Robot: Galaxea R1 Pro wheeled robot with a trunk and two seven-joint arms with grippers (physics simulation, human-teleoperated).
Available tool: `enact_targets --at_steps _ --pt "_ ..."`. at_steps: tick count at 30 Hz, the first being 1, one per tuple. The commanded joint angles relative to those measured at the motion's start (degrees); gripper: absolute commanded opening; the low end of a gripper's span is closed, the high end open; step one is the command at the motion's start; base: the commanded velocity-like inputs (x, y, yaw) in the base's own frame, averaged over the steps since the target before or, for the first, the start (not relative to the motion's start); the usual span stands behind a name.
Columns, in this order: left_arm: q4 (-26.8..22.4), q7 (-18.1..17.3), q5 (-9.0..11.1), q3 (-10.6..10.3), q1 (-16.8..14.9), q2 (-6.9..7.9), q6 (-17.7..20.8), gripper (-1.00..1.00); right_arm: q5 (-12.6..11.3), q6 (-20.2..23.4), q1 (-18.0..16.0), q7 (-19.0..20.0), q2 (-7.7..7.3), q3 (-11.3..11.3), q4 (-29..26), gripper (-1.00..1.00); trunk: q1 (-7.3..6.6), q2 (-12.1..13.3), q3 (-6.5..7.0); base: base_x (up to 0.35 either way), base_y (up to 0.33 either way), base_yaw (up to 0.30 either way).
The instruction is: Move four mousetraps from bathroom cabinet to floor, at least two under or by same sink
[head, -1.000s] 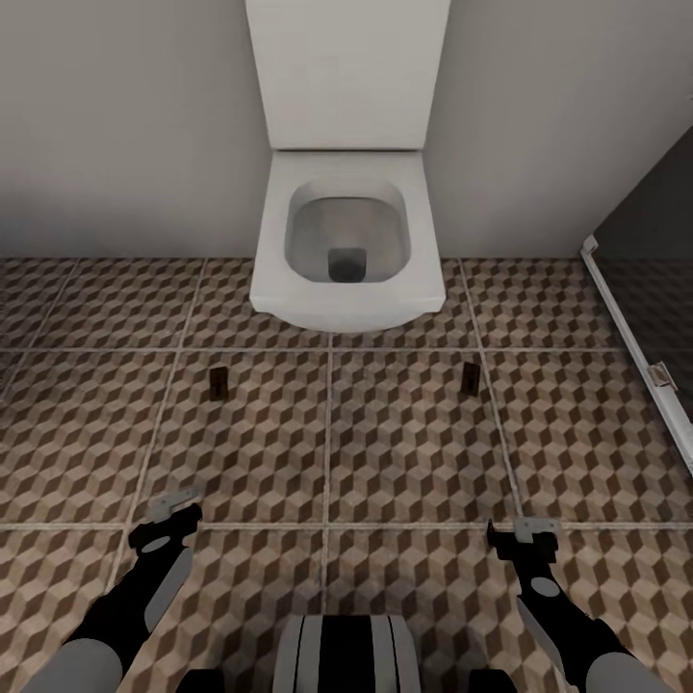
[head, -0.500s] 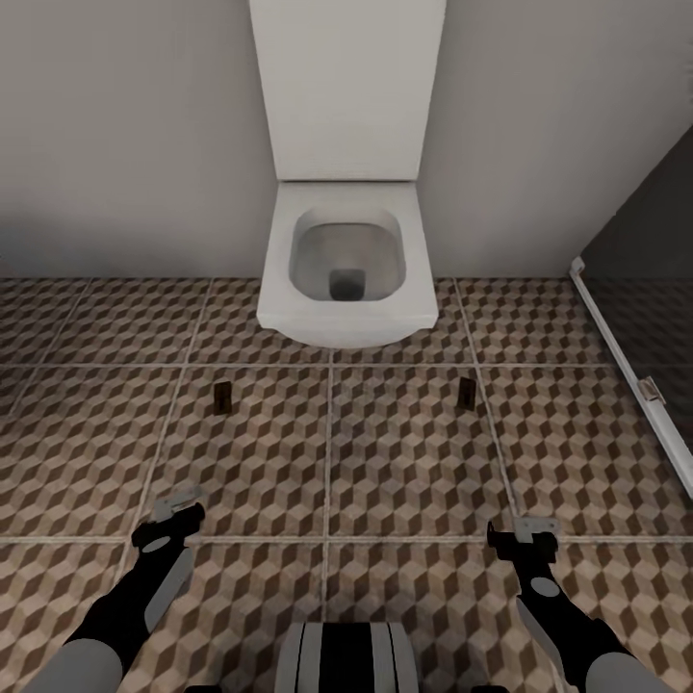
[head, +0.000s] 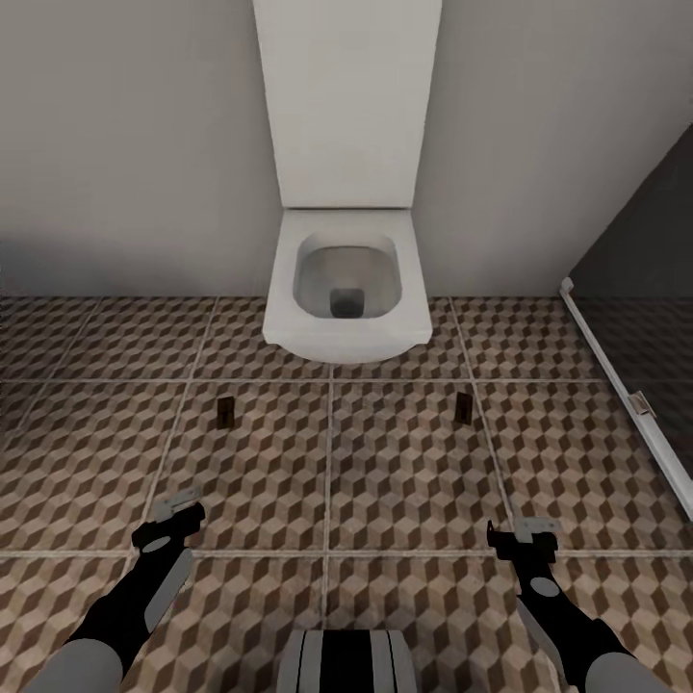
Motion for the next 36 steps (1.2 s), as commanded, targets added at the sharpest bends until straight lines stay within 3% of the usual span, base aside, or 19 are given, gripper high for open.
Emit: enact_targets --at_steps 1,36 --pt "-0.10 0.54 0.32 -0.36 -0.01 0.09 0.25 1.00 -0.62 -0.24 -0.03 -0.33 -0.06 0.48 0.02 1.00 -0.03 0.00 0.19 0.000 0.000 0.000" --pt "0.05 0.55 0.32 -0.36 -0.01 0.09 0.32 1.00 -0.56 -0.17 -0.03 -0.31 -0.05 0.65 0.02 1.00 -0.93 0.47 7.95 0.000 0.000 0.000"
